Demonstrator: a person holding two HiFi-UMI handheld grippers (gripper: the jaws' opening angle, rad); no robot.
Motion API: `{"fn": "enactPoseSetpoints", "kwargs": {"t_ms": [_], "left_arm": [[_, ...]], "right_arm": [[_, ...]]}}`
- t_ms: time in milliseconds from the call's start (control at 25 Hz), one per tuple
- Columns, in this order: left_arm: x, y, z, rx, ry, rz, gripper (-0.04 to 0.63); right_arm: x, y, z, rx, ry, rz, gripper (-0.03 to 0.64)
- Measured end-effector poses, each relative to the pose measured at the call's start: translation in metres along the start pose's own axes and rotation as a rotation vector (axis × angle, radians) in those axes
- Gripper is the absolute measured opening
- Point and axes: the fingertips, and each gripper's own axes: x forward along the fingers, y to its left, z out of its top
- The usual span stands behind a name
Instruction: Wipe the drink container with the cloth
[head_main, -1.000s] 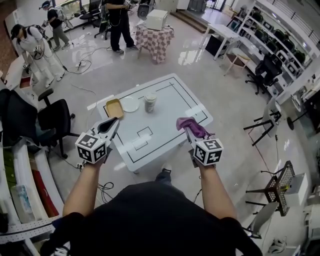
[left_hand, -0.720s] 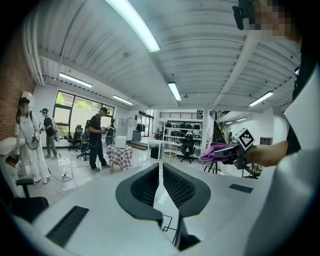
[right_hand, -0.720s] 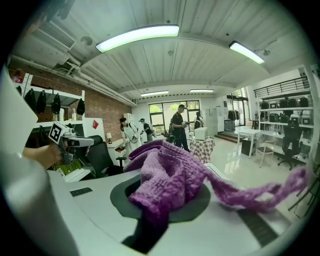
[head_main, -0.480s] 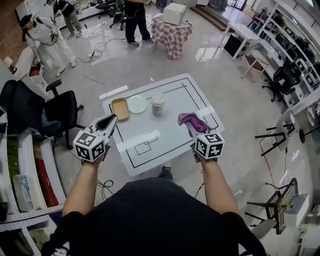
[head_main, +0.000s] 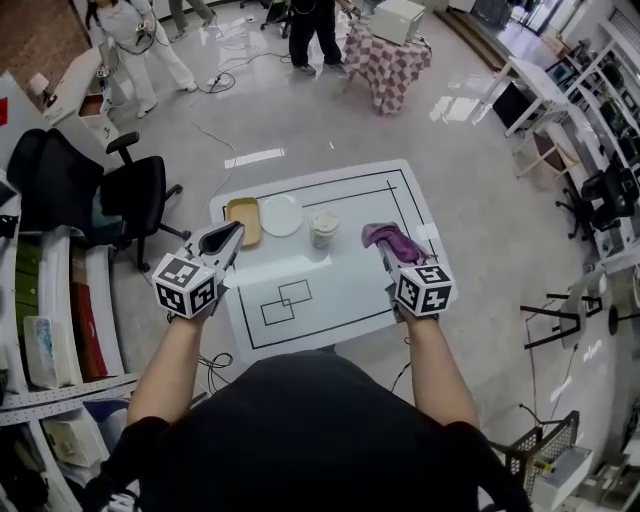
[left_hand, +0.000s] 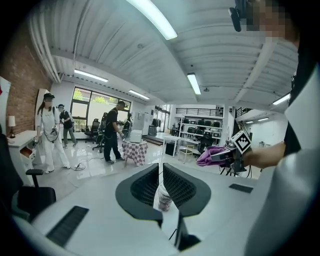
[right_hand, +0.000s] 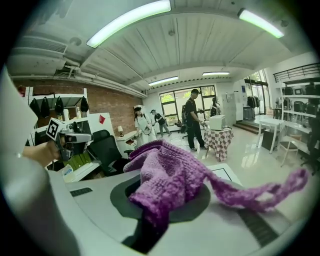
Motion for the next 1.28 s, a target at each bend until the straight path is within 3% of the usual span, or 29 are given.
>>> {"fn": "enactPoseSetpoints", "kwargs": {"t_ms": [600, 920, 1280], "left_arm": [[0.100, -0.004, 0.007, -0.038, 0.030, 0.136, 0.044], [0.115, -0.009, -0.007, -0.052, 0.048, 0.177, 0.044], [0.101, 0.002, -0.013, -0.068, 0.028, 0.180, 0.044]], "right_arm": [[0.085, -0.109, 0.013, -0.020, 0.080, 0.150, 0.074], [0.111, -0.119, -0.001, -0.034, 0.120, 0.218, 0.074], [0.119, -0.100, -0.001, -0.056, 0.137, 0.230, 0.074]]}}
